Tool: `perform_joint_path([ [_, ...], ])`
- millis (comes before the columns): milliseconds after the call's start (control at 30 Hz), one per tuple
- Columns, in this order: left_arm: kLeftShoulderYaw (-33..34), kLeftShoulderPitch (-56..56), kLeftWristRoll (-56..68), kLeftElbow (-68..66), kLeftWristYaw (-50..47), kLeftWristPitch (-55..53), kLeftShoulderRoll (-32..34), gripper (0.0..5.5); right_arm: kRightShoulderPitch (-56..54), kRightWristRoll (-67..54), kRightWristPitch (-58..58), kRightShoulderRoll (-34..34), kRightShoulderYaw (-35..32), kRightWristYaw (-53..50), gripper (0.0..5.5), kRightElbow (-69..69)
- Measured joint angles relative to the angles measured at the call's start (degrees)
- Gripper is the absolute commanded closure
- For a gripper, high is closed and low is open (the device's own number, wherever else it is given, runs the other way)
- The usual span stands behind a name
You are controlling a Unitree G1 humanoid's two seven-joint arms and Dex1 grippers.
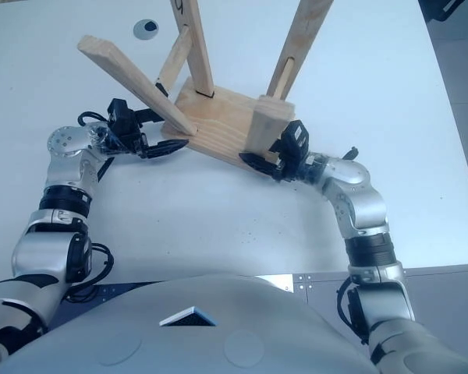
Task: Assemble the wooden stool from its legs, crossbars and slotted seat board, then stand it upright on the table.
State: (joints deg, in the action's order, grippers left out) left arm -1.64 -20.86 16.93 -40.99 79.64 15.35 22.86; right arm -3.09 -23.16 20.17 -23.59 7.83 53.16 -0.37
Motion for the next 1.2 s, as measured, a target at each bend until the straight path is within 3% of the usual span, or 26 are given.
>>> perform_joint_path([
  [133,-1.31,3.98,1.42,8.64,1.63,-6.40,1.72,3.23,0.11,-2.36,2.59,-2.47,-1.07,5.50,3.55,-0.75],
  [300,-2.87,9.48,8.32,23.20,1.75,-28.46,4.99,3.88,0.06,-6.21,6.72,-5.04,-1.59,10.87,3.61,-2.26],
  [400,-2.93,10.61,12.57,29.87,1.79,-40.10,7.80,4.00,-1.58,-9.51,11.62,-6.55,-2.72,12.31,3.72,-2.86],
  [600,0.36,5.87,23.22,36.78,-2.40,-64.65,12.00,4.37,-13.53,-25.17,44.69,-6.65,-10.37,7.60,3.86,-0.05],
  [733,-0.51,-4.03,27.56,28.25,-2.61,-82.04,13.00,4.50,-26.92,-28.56,66.80,-5.37,-15.09,-0.42,4.06,11.88],
  [833,-3.63,-9.50,26.88,19.24,0.02,-86.54,13.13,4.51,-31.88,-28.05,71.49,-4.26,-14.94,-2.26,4.07,19.77],
  [933,-6.26,-16.15,23.25,8.79,2.02,-85.24,11.00,3.81,-35.79,-26.43,71.63,-4.27,-13.37,-2.47,3.42,26.62],
  [1200,-6.39,-23.67,18.96,-7.76,6.93,-79.91,8.02,2.83,-40.43,-22.06,66.29,-4.22,-8.32,2.30,2.29,36.96],
])
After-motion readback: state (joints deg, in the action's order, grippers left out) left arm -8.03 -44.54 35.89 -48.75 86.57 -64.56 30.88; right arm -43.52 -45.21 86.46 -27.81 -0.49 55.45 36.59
